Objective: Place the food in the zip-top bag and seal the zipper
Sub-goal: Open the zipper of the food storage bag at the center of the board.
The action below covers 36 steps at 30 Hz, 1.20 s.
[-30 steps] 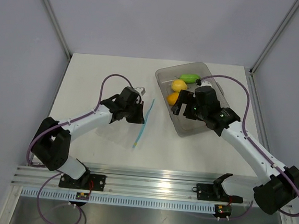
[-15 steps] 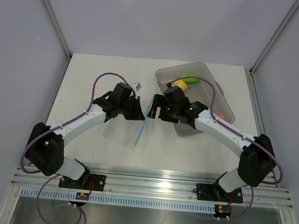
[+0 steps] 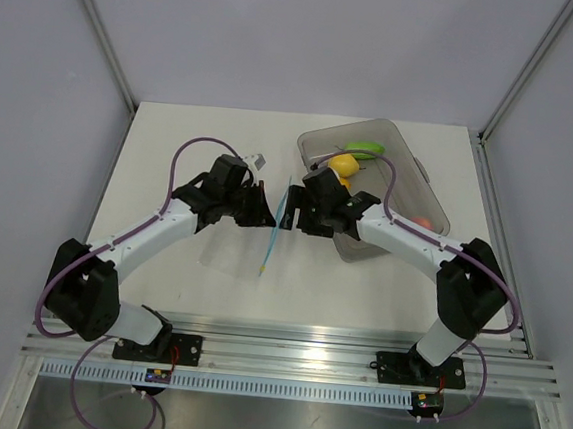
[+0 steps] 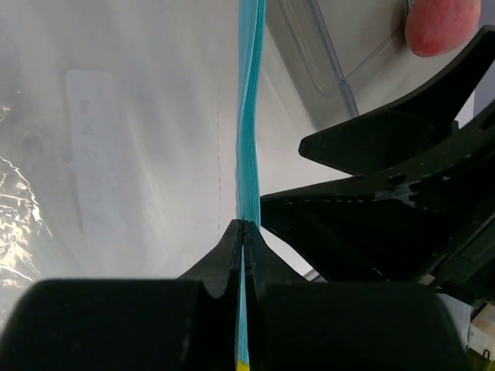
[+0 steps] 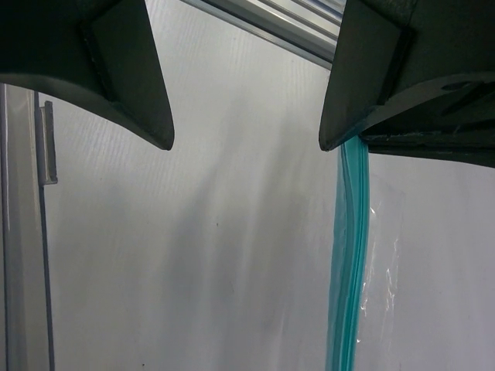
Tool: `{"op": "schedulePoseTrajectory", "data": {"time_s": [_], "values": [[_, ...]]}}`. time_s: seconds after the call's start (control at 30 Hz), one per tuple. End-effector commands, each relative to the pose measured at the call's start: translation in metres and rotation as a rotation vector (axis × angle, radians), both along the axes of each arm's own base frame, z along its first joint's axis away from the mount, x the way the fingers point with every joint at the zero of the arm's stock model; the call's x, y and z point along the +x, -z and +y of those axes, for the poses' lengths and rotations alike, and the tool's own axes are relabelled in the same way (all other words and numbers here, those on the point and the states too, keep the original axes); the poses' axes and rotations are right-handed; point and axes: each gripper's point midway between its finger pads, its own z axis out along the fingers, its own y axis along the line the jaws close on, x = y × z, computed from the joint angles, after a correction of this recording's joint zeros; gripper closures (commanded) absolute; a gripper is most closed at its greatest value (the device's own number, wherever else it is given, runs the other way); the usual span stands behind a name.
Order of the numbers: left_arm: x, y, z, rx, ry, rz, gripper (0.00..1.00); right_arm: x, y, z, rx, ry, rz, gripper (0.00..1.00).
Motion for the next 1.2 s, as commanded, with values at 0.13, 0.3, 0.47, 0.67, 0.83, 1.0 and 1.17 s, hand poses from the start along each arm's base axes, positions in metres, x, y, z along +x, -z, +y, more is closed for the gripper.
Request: {"op": "schedulePoseTrajectory", "data": {"time_s": [0.13, 0.3, 0.47, 0.67, 0.83, 1.0, 1.17], "values": [[0.007, -0.028, -0.005, -0.066, 0.012, -0.062, 1.0, 0.007, -0.03, 0.017, 0.074, 0.005, -0.068, 0.18], [0.009, -0.025, -0.003, -0.063, 0.007, -0.058, 1.0, 0.006, -0.047, 0.01, 0.095, 0.03, -0.112, 0.17], [0.008, -0.026, -0.003, -0.071, 0.01, -0.058, 1.0, 0.007, -0.048, 0.013, 0.089, 0.026, -0.107, 0.16], [0.006, -0.028, -0.003, -0.079, 0.017, -0.059, 1.0, 0.007, -0.034, 0.02, 0.077, 0.015, -0.083, 0.16], [0.004, -0.029, -0.005, -0.087, 0.026, -0.059, 1.0, 0.01, -0.031, 0.026, 0.087, 0.005, -0.075, 0.16], [0.003, -0.035, -0.006, -0.104, 0.034, -0.067, 1.0, 0.017, -0.02, 0.027, 0.061, 0.02, -0.07, 0.24], [0.002, -0.042, -0.005, -0.111, 0.035, -0.08, 1.0, 0.021, -0.018, 0.032, 0.07, 0.02, -0.073, 0.73]]}}
